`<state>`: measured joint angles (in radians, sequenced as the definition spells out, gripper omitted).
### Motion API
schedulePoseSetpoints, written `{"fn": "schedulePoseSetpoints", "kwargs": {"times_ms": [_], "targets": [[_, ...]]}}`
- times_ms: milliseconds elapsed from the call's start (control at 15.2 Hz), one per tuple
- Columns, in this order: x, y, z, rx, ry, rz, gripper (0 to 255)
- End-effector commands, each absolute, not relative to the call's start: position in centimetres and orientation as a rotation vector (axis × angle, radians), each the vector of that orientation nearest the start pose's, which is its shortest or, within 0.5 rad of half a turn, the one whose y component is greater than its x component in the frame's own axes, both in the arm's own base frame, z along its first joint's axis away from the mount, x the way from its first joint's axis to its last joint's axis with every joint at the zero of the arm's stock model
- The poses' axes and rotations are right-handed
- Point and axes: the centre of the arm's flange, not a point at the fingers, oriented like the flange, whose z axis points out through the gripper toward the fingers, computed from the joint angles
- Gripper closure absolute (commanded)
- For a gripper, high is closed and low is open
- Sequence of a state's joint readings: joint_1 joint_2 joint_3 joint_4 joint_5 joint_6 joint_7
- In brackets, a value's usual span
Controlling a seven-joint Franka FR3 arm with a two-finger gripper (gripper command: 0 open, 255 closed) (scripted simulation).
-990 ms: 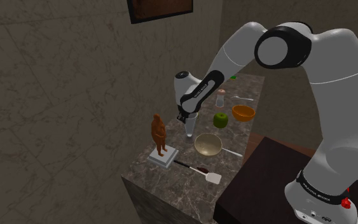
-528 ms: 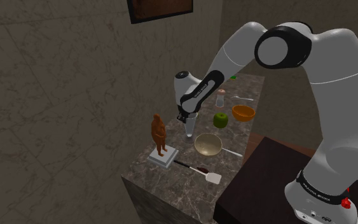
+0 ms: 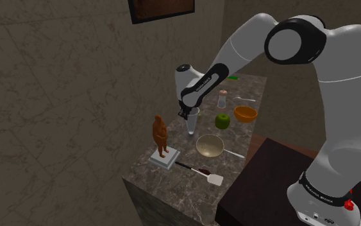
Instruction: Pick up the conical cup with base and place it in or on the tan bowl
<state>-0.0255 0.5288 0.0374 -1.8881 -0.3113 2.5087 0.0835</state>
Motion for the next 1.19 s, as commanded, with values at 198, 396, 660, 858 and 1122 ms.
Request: {"fn": "schedulePoseSetpoints", "kwargs": {"times_ms": [198,396,660,858,1122], "targets": [[64.4,0.8,25.9,-3.298,-0.274,-0.169,255],[64.4,0.8,27.5,-3.298,-0.274,-0.169,255],[64.4,0.8,29.6,-3.298,-0.274,-0.169,255],[64.4,0.8,31.2,-3.298,-0.274,-0.169,255],[64.4,0.8,33.3,-3.298,-0.274,-0.169,255]]}}
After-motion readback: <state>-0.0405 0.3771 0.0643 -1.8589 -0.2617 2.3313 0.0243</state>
